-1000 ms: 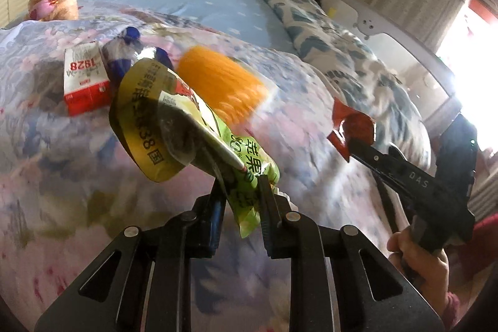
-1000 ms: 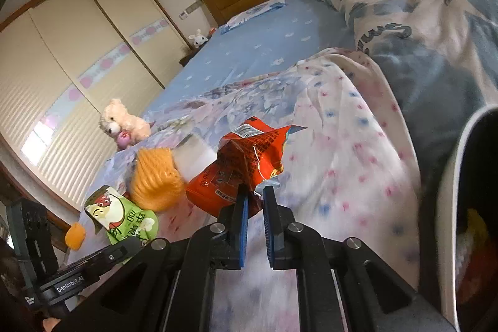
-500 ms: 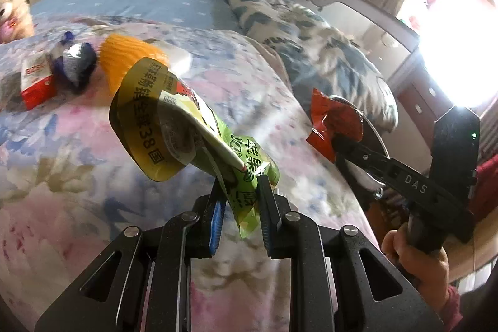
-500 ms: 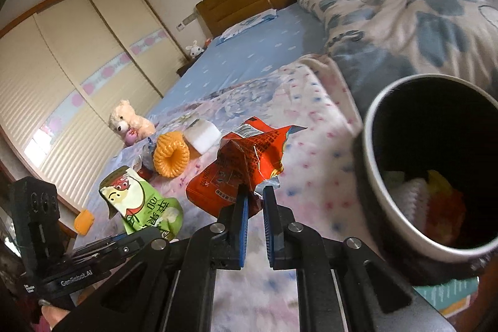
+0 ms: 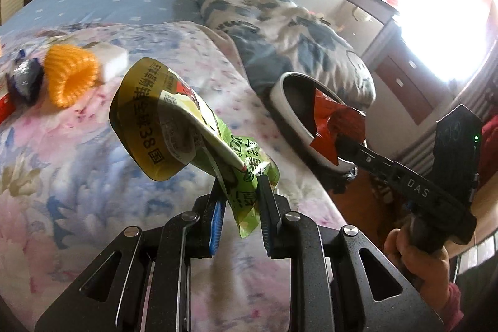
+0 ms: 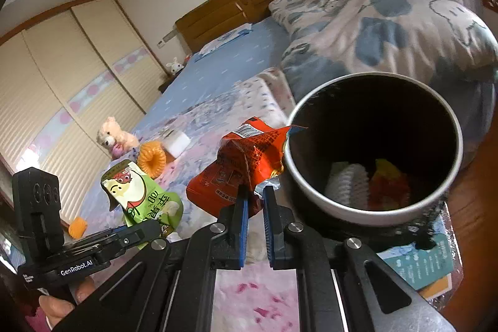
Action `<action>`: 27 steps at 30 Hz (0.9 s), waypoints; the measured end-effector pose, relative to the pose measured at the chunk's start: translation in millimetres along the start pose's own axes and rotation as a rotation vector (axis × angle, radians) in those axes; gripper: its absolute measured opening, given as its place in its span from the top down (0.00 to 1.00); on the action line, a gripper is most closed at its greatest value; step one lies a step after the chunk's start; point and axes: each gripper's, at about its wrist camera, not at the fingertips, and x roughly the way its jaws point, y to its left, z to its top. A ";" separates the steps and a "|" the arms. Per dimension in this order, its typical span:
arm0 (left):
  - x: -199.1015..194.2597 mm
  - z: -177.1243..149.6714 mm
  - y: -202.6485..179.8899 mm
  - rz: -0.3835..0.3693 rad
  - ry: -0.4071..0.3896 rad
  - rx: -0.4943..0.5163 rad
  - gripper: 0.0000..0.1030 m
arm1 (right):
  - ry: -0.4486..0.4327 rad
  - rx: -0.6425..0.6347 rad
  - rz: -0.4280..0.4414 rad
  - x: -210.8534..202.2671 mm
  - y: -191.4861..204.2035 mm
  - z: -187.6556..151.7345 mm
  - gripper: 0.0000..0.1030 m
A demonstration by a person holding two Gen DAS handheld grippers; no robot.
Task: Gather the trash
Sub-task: 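Carry the snack bag and orange chip bag with both tools over the bin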
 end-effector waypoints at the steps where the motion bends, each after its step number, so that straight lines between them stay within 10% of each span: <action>1: 2.0 0.7 -3.9 -0.005 0.004 0.007 0.82 | -0.004 0.003 -0.006 -2.4 -2.8 -0.3 0.91; 27: 41.2 22.1 -83.6 -0.091 0.054 0.148 0.82 | -0.082 0.092 -0.126 -51.1 -74.7 15.6 0.91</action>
